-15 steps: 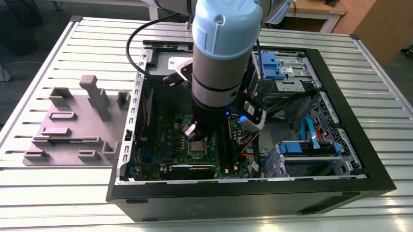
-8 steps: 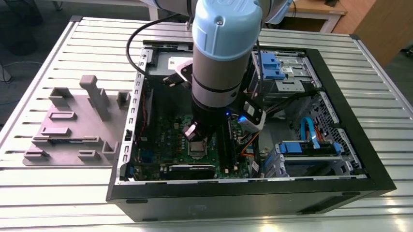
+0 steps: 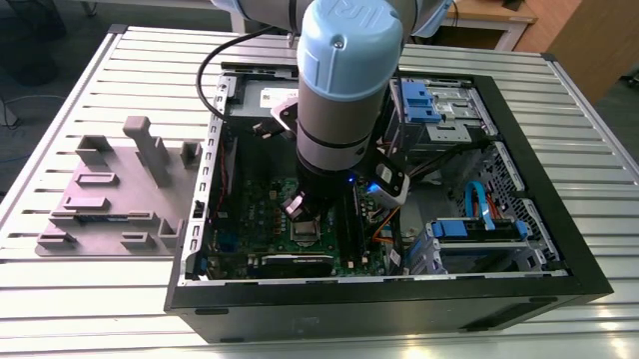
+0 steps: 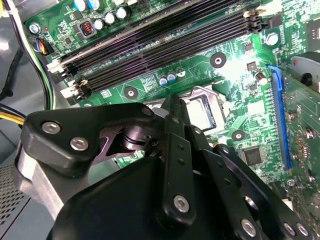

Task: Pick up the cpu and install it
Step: 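Install the first cpu locking lever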

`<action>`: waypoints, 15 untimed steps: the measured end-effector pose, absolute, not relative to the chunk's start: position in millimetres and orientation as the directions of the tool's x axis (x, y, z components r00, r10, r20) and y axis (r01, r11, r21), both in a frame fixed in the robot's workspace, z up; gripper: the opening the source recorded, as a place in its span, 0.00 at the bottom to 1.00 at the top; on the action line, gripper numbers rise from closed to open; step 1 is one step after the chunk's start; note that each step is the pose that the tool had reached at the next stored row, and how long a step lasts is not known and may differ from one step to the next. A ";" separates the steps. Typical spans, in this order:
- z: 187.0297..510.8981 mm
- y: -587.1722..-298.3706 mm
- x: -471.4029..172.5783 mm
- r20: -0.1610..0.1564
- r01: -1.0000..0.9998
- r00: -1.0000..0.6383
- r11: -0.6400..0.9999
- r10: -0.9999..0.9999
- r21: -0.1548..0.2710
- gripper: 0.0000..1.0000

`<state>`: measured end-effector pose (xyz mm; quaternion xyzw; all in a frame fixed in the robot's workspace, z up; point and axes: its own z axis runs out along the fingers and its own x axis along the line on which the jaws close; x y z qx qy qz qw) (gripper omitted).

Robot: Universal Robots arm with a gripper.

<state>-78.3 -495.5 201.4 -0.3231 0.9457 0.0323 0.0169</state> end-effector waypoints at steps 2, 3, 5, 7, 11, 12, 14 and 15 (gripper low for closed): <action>199.9 -495.5 -78.3 -0.053 -0.612 -0.791 0.789 -0.610 0.050 0.11; 199.8 -495.5 -78.3 -0.053 -0.612 -0.791 0.789 -0.610 0.050 0.11; 199.7 -495.5 -78.3 -0.053 -0.612 -0.791 0.789 -0.610 0.050 0.11; 199.6 -495.7 -78.4 -0.053 -0.612 -0.791 0.789 -0.610 0.051 0.11; 199.7 -500.3 -78.3 -0.053 -0.612 -0.791 0.789 -0.610 0.050 0.11; 199.7 -501.2 -78.4 -0.053 -0.612 -0.791 0.789 -0.610 0.050 0.11; 199.6 -503.3 -78.4 -0.053 -0.612 -0.791 0.789 -0.610 0.050 0.11; 199.4 -504.5 -78.4 -0.053 -0.612 -0.791 0.789 -0.610 0.050 0.11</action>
